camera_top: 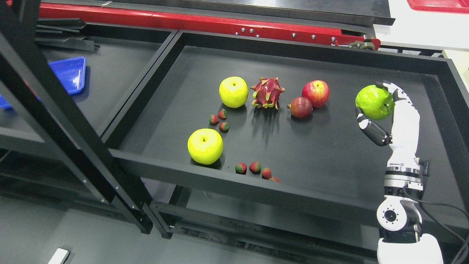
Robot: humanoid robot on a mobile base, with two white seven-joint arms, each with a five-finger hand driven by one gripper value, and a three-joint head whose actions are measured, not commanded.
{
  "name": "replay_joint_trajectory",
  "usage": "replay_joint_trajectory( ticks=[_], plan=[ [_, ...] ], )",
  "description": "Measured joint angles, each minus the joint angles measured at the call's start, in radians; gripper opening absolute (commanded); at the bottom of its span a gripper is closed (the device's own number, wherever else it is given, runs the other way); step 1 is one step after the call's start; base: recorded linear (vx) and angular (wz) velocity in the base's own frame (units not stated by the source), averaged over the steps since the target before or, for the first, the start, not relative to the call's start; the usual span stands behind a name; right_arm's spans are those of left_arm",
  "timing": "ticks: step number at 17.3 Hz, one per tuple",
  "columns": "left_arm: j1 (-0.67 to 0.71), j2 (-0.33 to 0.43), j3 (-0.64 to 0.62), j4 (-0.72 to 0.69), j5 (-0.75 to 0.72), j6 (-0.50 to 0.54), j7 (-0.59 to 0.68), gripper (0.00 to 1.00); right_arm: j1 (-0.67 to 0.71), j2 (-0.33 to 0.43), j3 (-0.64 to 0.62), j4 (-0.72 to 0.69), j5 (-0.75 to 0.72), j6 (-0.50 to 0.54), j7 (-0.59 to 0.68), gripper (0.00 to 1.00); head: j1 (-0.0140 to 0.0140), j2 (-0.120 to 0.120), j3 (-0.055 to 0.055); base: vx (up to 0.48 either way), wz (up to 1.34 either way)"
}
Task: Place green apple on left shelf middle layer
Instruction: 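Turn toward the black shelf carrying the apple in the right hand, then lower the green apple onto the shelf layer near the red apples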
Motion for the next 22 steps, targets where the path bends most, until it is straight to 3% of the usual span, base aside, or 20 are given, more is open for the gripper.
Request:
replay_joint_trajectory(
  ticks=[15,22],
  plan=[
    [0.0,0.0,0.0,0.0,0.0,0.0,-0.001,1.0,0.025,0.005,0.015,-0.002,0.001,-0.001,0.008,0.0,0.0,0.0,0.0,0.145,-0.02],
    [0.0,0.0,0.0,0.0,0.0,0.0,-0.001,1.0,0.113,0.005,0.141,0.053,0.012,0.054,0.038,0.0,0.0,0.0,0.0,-0.001,0.0]
  ],
)
